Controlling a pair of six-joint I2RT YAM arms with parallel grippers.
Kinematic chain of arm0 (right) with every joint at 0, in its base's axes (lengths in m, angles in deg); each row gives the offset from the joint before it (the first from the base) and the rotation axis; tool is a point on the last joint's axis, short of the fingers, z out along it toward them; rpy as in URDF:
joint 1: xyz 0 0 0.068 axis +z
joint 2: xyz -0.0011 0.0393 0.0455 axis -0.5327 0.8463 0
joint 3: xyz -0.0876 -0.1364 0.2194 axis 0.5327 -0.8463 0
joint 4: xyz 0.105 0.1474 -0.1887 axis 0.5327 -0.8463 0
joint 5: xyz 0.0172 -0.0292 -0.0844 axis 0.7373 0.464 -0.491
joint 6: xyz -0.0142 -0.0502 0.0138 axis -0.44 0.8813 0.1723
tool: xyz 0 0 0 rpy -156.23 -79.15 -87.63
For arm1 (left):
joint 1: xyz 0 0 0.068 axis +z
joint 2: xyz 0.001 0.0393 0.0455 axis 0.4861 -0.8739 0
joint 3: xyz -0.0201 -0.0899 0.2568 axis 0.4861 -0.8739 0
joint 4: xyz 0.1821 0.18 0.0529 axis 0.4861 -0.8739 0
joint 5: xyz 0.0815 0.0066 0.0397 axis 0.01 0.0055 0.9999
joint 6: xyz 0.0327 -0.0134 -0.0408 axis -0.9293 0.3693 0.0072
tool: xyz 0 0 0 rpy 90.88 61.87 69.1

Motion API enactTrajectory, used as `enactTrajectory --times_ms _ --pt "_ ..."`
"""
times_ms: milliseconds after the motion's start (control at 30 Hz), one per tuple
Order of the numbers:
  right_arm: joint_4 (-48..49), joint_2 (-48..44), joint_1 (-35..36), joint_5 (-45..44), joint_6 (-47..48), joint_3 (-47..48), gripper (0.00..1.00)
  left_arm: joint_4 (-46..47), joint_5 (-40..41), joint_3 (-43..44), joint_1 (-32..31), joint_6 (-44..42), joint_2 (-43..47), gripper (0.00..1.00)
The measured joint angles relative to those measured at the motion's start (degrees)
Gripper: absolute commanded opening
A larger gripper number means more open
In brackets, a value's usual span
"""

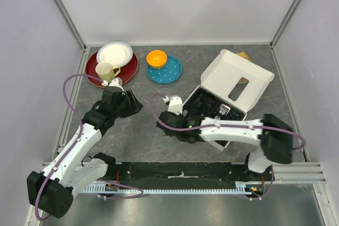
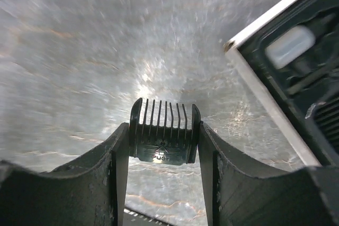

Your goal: Sort the hair-cutting tools

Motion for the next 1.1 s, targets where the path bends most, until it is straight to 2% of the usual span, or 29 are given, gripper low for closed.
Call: enactTrajectory --times_ms 167,267,367,433,700,833,1100 --pt "0.57 -16.39 -2.08 -3.19 -1.84 -3.17 0.34 6.99 -8.44 -3.13 -0.02 0.04 2.38 0.61" --pt "0.59 -26.25 -3.52 -6.21 -4.96 -5.57 0.33 14.8 -13.81 -6.45 -1.01 0.42 4.39 0.61" --pt "-0.04 -32.79 -4.26 -8.9 -7.85 -6.88 0.33 23.52 -16.17 -9.86 -5.14 1.16 6.8 0.61" --pt "-0.55 -35.65 -4.48 -10.32 -9.46 -7.17 0.32 30.21 -15.82 -11.52 -10.95 1.18 7.54 0.61" --pt "-4.31 -39.91 -5.22 -12.52 -15.02 -6.93 0.32 58.21 -6.45 -14.34 -32.3 -2.64 0.59 0.58" --pt "-6.08 -41.64 -5.27 -13.4 -17.49 -6.67 0.32 71.87 -1.07 -15.54 -38.05 -6.1 -5.4 0.52" --pt "-7.48 -44.61 -5.27 -16.31 -21.38 -6.16 0.31 84.24 6.82 -13.51 -44.85 -11.19 -13.09 0.47"
